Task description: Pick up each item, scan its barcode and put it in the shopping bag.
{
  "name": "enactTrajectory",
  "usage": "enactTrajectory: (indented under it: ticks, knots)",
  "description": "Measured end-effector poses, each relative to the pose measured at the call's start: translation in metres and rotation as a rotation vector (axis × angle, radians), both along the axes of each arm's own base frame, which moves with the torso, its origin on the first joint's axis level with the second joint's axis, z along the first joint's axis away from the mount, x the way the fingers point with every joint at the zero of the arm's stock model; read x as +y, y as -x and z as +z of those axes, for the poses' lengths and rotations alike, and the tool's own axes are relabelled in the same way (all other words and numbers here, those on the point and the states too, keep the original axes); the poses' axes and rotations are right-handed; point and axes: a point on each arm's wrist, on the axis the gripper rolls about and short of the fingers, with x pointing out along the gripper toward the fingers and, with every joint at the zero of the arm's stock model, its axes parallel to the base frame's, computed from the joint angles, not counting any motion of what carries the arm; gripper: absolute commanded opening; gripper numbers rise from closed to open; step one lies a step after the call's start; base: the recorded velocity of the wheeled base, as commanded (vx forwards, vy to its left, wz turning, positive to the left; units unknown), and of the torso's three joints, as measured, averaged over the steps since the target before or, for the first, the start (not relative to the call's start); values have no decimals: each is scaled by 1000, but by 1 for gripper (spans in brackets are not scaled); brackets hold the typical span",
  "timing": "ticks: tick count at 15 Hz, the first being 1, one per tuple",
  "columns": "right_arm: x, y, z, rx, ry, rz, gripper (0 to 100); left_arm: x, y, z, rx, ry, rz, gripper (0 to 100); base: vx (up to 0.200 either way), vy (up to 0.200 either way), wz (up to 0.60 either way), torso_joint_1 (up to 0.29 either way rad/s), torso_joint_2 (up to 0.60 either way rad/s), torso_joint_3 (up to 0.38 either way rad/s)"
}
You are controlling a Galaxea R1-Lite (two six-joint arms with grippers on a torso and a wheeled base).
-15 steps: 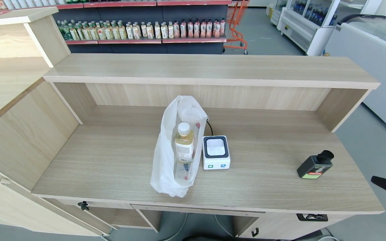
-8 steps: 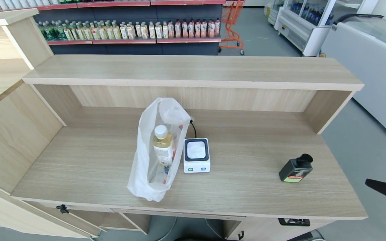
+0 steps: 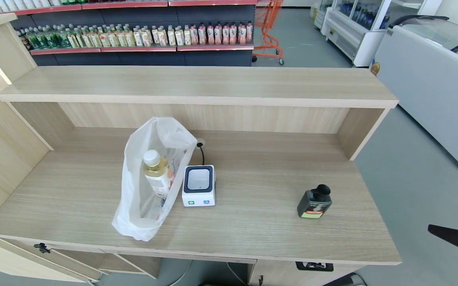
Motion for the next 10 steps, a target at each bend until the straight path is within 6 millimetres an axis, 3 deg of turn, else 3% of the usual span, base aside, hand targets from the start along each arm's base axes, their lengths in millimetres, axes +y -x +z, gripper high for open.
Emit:
enactTrajectory:
  ticks: [2,5,10]
  knots:
    - [-2,-8,-2,48,86,-22,100,0,0,0,0,0,1,100,0,0,0,0,0,0]
    - [-8,-36,-4,140,293,-82,100,0,0,0,0,0,0,100,0,0,0,0,0,0]
    - [2,-110,-14,239,470,100,100,0,0,0,0,0,1,100,0,0,0,0,0,0]
